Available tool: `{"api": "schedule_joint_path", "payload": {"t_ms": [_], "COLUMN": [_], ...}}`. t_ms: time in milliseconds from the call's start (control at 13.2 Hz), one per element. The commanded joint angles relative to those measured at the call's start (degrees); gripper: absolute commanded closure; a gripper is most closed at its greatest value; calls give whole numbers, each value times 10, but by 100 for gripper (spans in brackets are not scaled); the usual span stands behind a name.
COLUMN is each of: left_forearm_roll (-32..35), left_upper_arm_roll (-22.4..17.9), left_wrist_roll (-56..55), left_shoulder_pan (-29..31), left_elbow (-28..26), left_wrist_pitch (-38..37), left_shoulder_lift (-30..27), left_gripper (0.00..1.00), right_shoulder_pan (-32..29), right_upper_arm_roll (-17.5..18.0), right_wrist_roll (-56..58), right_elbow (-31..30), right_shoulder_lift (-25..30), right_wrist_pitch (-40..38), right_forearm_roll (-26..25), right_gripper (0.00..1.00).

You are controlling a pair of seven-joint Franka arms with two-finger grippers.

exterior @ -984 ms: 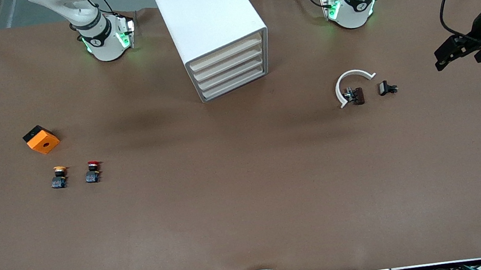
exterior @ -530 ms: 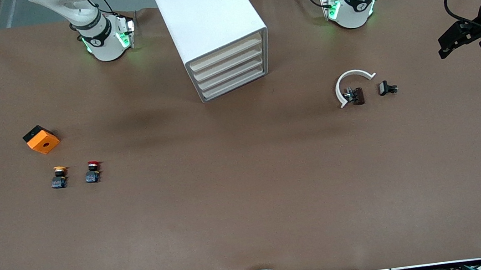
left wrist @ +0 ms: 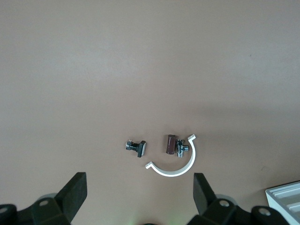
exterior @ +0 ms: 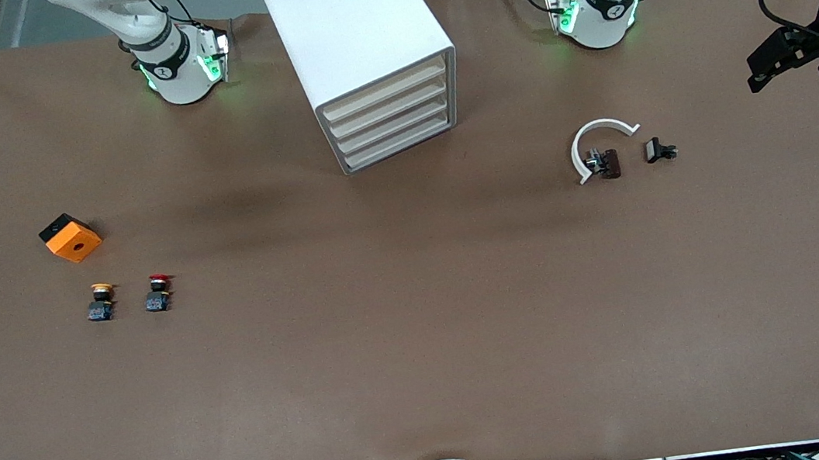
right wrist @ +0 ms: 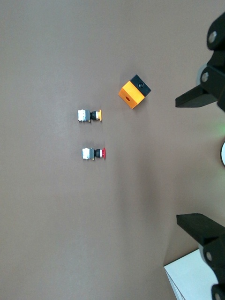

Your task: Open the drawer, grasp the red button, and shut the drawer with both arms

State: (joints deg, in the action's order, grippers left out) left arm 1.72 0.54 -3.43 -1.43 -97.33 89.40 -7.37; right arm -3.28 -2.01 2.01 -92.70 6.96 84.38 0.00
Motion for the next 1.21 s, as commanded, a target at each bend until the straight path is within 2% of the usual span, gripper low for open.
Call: {"api": "schedule_joint_path", "payload": {"t_ms": [0, 303, 832, 1135], "left_forearm_roll": [-10, -10, -11, -11], "left_upper_arm_roll": [-3, -2, -2, -2], "left_wrist_roll": [7, 4, -32, -27], "left_shoulder_pan": [-3, -4, -4, -4], "left_elbow": [14, 19, 20, 20], "left_wrist_pitch": [-13, -14, -14, -13], "left_shoulder_lift": [3, 5, 6, 7], "left_gripper": [0, 0, 0, 0], "right_shoulder_pan": [-6, -23, -20, -17], "right_upper_arm_roll": [2, 1, 5, 6], "right_wrist_roll": [4, 2, 5, 26], "right_elbow": [-13, -13, 10, 9], "right_shoulder_lift": [14, 17, 15, 15], "right_wrist_pitch": [4, -3, -8, -5], "right_forearm_roll": [17, 33, 27, -7], "right_gripper": [0, 0, 0, 0]}}
